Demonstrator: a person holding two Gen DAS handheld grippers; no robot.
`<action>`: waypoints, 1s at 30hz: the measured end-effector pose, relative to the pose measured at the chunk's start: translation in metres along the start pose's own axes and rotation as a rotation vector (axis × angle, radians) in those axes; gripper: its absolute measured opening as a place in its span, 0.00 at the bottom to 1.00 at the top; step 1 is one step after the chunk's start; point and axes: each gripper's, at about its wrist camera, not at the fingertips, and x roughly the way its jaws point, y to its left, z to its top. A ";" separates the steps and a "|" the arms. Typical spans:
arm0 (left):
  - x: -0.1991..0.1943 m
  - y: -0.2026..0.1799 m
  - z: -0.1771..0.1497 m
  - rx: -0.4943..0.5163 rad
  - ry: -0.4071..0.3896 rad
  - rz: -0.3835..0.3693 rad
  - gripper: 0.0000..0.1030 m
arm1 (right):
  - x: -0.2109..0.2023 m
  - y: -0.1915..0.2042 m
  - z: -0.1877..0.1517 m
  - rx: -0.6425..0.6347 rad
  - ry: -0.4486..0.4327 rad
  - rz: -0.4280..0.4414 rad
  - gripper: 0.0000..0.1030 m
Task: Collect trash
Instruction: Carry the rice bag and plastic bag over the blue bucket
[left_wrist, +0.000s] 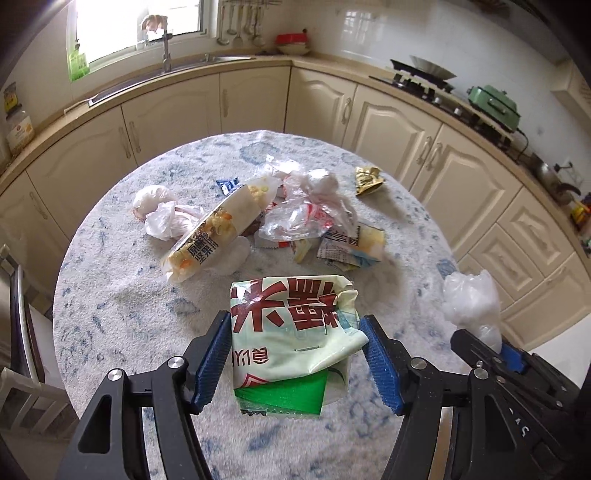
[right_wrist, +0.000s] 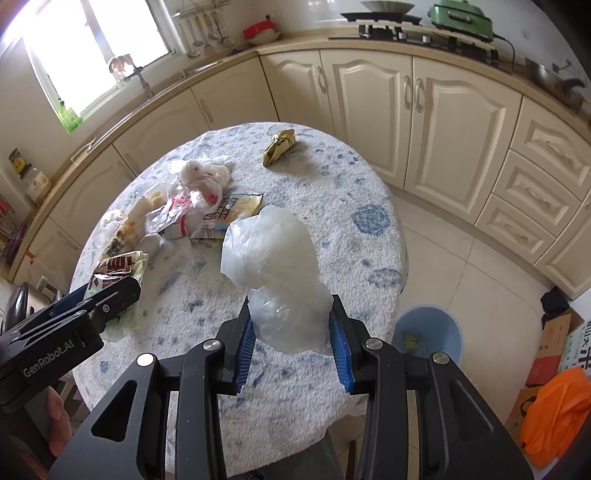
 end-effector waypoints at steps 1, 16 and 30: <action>-0.006 -0.002 -0.004 0.004 -0.005 -0.005 0.62 | -0.003 0.000 -0.002 0.002 -0.003 -0.002 0.36; -0.021 -0.055 -0.019 0.129 0.003 -0.059 0.63 | -0.034 -0.061 -0.030 0.139 -0.032 -0.076 0.36; 0.038 -0.184 -0.027 0.364 0.149 -0.204 0.63 | -0.057 -0.184 -0.060 0.376 -0.020 -0.228 0.36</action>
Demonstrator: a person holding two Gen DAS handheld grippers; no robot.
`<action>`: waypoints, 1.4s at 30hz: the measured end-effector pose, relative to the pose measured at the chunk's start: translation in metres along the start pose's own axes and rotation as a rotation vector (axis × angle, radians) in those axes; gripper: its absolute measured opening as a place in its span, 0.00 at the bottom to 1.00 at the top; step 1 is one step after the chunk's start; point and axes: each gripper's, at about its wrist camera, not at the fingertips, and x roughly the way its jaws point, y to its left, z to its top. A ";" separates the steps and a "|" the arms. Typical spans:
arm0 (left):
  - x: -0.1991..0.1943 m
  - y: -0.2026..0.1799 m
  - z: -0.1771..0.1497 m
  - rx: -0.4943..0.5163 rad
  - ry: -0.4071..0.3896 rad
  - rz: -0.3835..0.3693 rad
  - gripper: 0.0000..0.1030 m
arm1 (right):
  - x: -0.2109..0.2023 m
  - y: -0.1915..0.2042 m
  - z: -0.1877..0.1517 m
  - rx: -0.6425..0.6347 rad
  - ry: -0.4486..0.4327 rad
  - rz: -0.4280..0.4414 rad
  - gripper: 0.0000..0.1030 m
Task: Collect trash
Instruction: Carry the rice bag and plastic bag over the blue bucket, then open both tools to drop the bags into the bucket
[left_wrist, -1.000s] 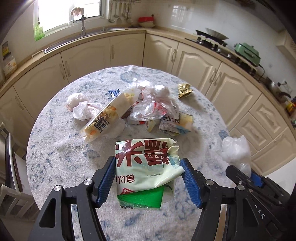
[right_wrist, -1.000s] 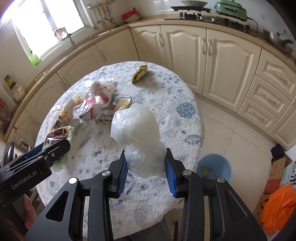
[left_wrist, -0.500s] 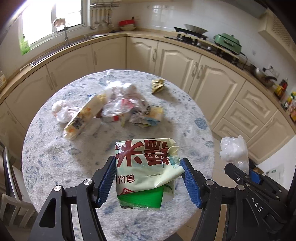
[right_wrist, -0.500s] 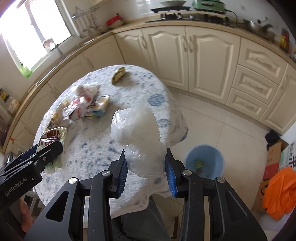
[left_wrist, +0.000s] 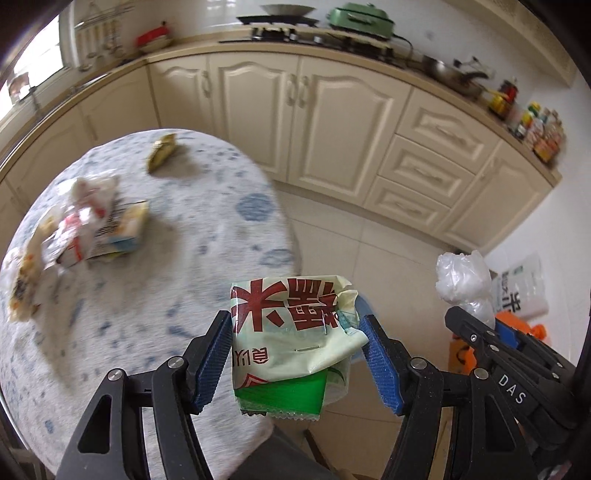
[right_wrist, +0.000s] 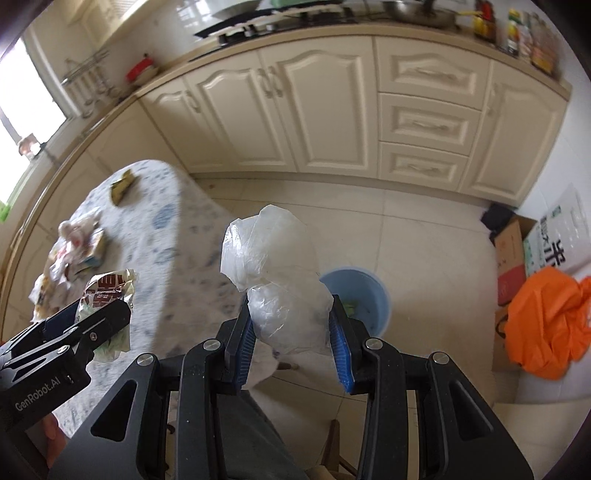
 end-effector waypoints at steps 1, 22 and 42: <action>0.007 -0.007 0.003 0.013 0.009 -0.008 0.63 | 0.002 -0.008 0.002 0.014 0.004 -0.012 0.36; 0.127 -0.050 0.076 0.059 0.143 0.007 0.63 | 0.049 -0.047 0.048 0.042 0.073 -0.098 0.63; 0.181 -0.083 0.098 0.057 0.243 -0.022 0.87 | 0.056 -0.104 0.035 0.173 0.142 -0.155 0.63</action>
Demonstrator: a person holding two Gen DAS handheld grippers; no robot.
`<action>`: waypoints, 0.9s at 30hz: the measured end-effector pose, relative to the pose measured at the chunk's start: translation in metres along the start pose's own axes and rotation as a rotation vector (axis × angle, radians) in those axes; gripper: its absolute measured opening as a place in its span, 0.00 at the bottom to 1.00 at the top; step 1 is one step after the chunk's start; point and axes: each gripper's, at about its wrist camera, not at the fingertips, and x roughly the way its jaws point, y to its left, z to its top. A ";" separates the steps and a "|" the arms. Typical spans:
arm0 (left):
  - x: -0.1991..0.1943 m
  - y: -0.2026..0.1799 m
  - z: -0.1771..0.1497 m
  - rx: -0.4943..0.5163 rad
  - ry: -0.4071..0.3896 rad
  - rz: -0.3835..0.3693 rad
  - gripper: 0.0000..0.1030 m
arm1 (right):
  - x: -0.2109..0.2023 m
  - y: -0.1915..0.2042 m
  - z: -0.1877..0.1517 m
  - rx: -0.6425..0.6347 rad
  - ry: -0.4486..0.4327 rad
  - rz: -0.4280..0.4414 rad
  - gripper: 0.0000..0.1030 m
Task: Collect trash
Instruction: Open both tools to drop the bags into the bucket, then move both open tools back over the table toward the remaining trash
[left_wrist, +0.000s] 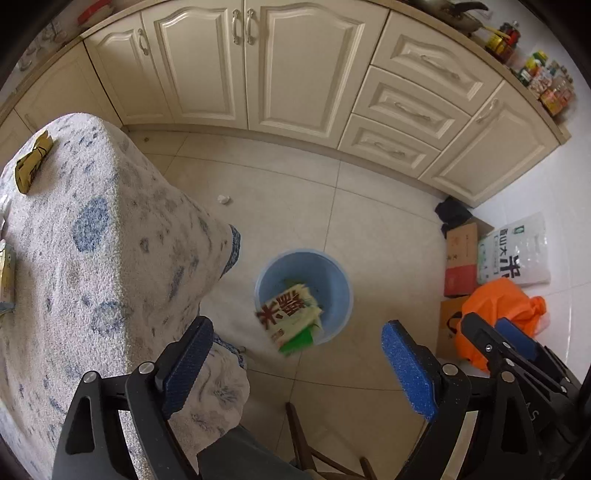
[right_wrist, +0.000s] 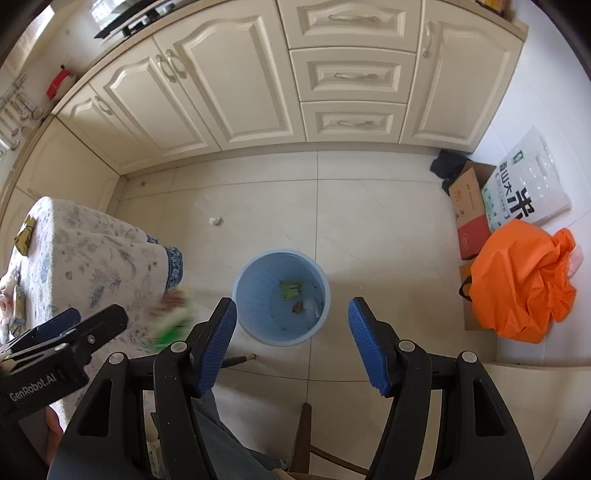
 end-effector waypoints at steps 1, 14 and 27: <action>0.002 0.001 0.002 -0.001 0.002 0.003 0.87 | 0.001 -0.002 0.000 0.006 0.004 -0.002 0.63; 0.004 -0.001 -0.004 -0.013 0.004 0.024 0.87 | 0.002 0.006 -0.003 -0.024 0.013 0.010 0.63; -0.040 0.026 -0.042 -0.047 -0.053 0.029 0.87 | -0.029 0.035 -0.013 -0.090 -0.046 0.032 0.63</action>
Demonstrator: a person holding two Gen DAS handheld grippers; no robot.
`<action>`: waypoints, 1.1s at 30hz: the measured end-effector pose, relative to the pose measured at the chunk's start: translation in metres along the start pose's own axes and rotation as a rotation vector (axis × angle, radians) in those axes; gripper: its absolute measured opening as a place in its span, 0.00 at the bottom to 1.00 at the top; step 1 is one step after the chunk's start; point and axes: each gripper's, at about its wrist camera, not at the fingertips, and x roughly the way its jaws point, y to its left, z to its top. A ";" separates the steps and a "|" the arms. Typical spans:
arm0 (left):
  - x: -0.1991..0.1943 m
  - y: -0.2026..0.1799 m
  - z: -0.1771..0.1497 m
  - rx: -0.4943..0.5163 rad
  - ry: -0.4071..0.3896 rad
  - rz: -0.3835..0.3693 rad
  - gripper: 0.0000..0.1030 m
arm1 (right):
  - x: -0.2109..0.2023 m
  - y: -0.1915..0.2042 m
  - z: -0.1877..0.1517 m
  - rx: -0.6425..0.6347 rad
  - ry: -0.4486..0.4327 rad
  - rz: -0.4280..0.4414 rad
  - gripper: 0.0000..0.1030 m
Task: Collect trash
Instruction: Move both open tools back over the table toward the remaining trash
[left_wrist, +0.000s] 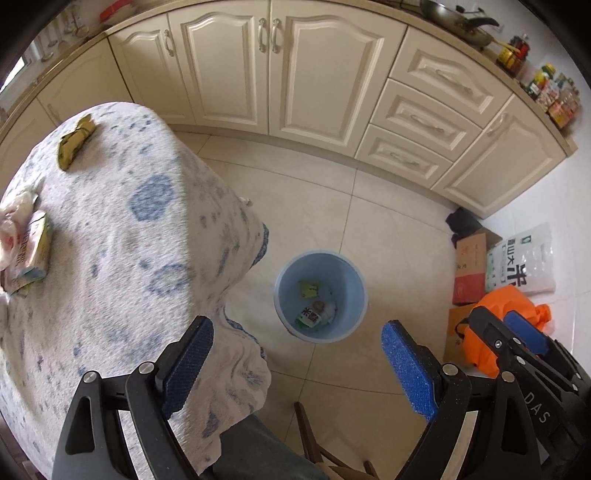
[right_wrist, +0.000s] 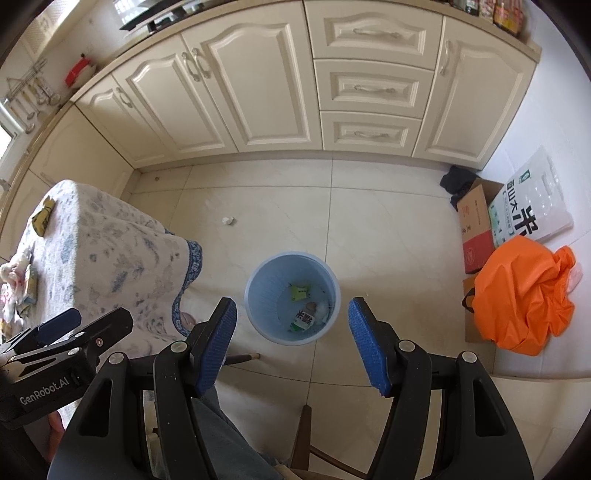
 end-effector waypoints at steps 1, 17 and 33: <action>-0.006 0.003 -0.004 -0.006 -0.008 0.002 0.87 | -0.004 0.004 -0.002 -0.008 -0.008 0.004 0.63; -0.104 0.070 -0.089 -0.126 -0.139 0.042 0.87 | -0.055 0.080 -0.035 -0.169 -0.106 0.089 0.63; -0.177 0.161 -0.155 -0.309 -0.213 0.116 0.87 | -0.073 0.185 -0.081 -0.386 -0.119 0.190 0.69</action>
